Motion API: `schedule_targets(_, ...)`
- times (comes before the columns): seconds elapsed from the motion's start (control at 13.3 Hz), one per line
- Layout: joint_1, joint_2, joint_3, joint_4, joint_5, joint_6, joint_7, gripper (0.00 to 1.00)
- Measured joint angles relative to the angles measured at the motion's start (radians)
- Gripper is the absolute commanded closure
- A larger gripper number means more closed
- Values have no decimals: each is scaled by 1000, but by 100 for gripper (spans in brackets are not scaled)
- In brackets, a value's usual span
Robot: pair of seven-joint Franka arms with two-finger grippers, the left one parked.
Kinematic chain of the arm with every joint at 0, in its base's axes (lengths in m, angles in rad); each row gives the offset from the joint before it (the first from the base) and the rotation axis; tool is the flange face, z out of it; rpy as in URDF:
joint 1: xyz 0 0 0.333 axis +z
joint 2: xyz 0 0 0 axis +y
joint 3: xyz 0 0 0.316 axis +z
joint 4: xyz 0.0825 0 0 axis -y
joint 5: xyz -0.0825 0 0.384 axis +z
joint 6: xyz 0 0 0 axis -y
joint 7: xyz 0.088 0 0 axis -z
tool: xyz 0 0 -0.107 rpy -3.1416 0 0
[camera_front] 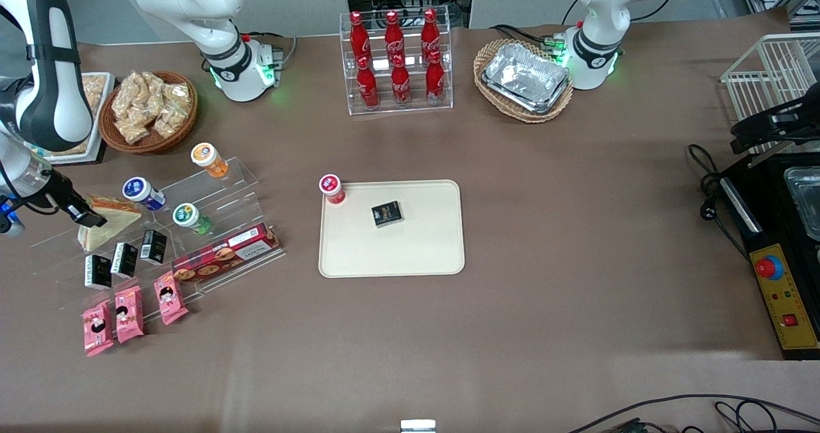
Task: Place sandwich on tray
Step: 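Lower the right gripper and grasp the wrapped sandwich by its edge, then lift the sandwich out of the rack and carry it toward the cream tray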
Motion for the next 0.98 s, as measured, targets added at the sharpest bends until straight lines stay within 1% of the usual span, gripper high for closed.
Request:
schedule_targets(0.08,0,0,-1,3,0,1,-16,83)
schedule_targets(0.3,0,2,-1,13,0,2,-39,83)
schedule_targets(0.53,0,15,-1,73,0,-15,-88,83)
schedule_targets(0.6,0,24,-1,118,0,-61,-111,82)
schedule_targets(0.83,12,75,7,344,0,-299,-227,82)
schedule_targets(0.98,59,104,17,469,1,-413,-319,82)
